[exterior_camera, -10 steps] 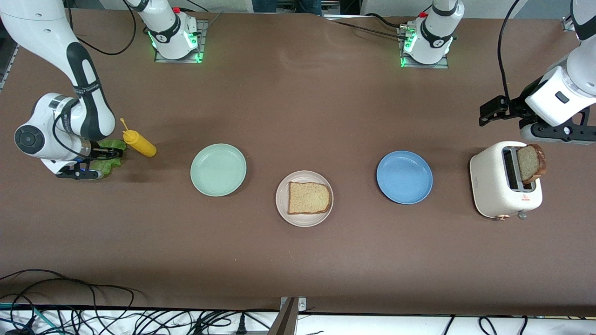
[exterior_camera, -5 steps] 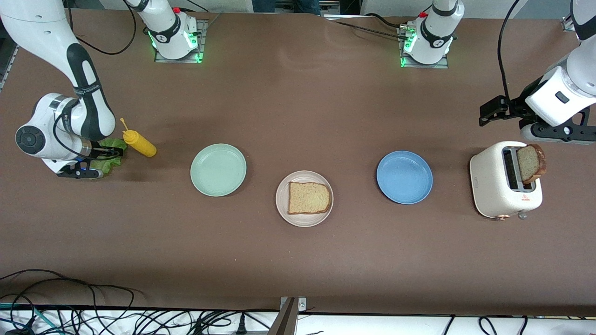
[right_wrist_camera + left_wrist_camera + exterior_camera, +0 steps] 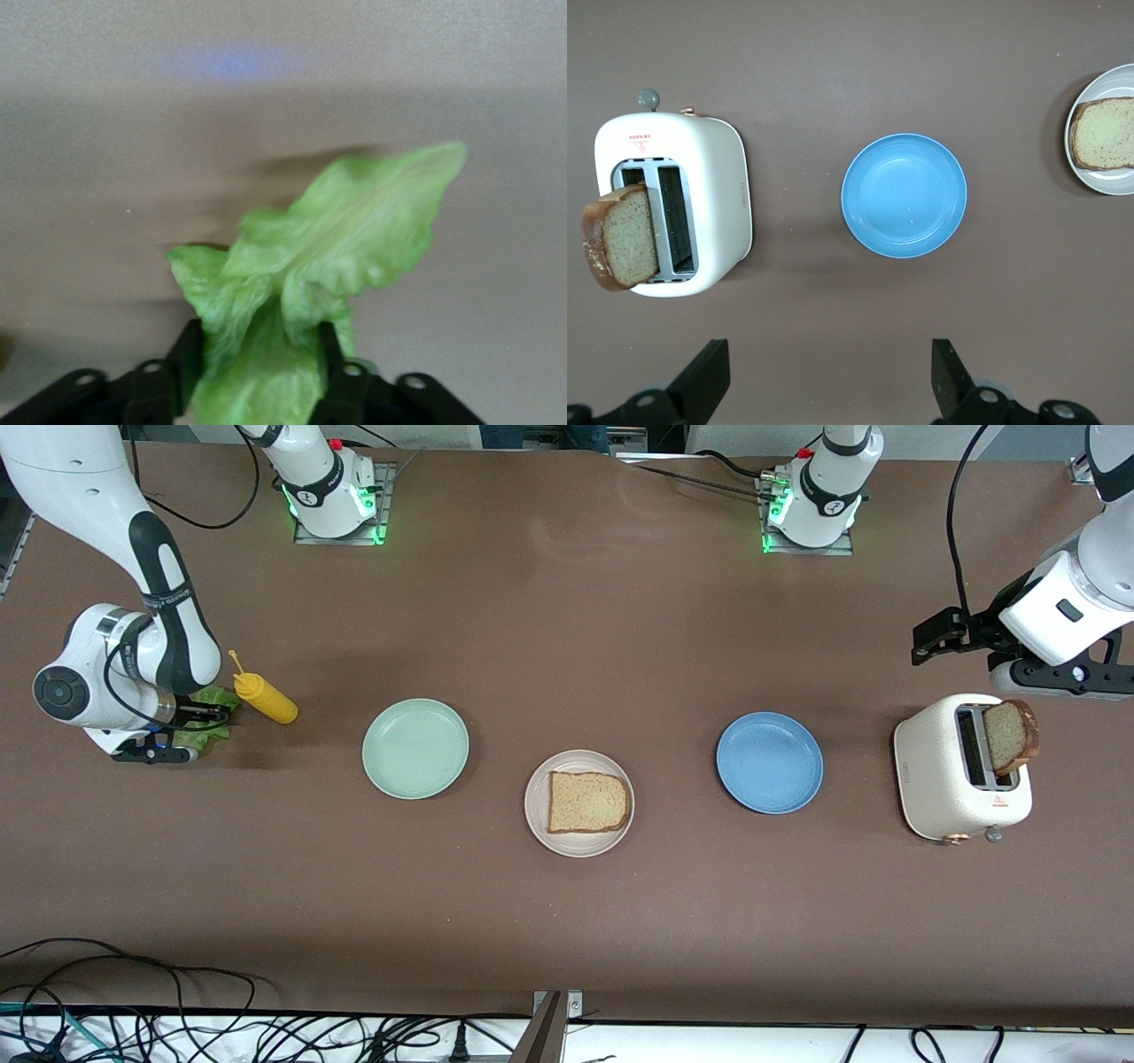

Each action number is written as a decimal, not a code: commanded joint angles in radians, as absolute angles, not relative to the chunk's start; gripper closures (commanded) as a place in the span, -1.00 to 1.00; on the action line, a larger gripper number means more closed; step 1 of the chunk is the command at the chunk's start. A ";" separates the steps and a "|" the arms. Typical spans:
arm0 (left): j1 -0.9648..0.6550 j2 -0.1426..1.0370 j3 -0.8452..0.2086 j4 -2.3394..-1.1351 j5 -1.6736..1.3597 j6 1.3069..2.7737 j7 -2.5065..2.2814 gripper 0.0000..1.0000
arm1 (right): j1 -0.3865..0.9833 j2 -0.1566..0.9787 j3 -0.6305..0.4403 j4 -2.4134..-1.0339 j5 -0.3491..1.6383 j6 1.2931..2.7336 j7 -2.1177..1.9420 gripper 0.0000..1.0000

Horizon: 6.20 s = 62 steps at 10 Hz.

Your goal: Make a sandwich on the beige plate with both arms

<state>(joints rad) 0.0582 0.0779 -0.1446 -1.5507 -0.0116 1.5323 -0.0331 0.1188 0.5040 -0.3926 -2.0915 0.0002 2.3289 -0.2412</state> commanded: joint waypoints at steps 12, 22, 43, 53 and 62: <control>0.064 0.091 -0.155 -1.526 0.012 1.531 -0.037 -1.00 | 0.225 0.397 -0.373 -1.605 0.014 1.691 -0.187 1.00; 0.064 0.091 -0.155 -1.526 0.012 1.531 -0.037 -1.00 | 0.827 0.636 -0.356 -1.346 0.474 1.918 1.061 1.00; 0.064 0.091 -0.155 -1.526 0.011 1.531 -0.037 -1.00 | 0.801 0.979 -0.161 -1.197 0.592 2.671 1.289 -0.99; 0.064 0.091 -0.155 -1.526 0.011 1.531 -0.037 -1.00 | 0.801 0.770 -0.383 -1.173 0.471 2.167 1.145 -1.00; 0.067 0.091 -0.152 -1.523 0.014 1.531 -0.026 -1.00 | 0.807 0.454 -1.015 -1.434 0.434 1.620 -0.197 -0.99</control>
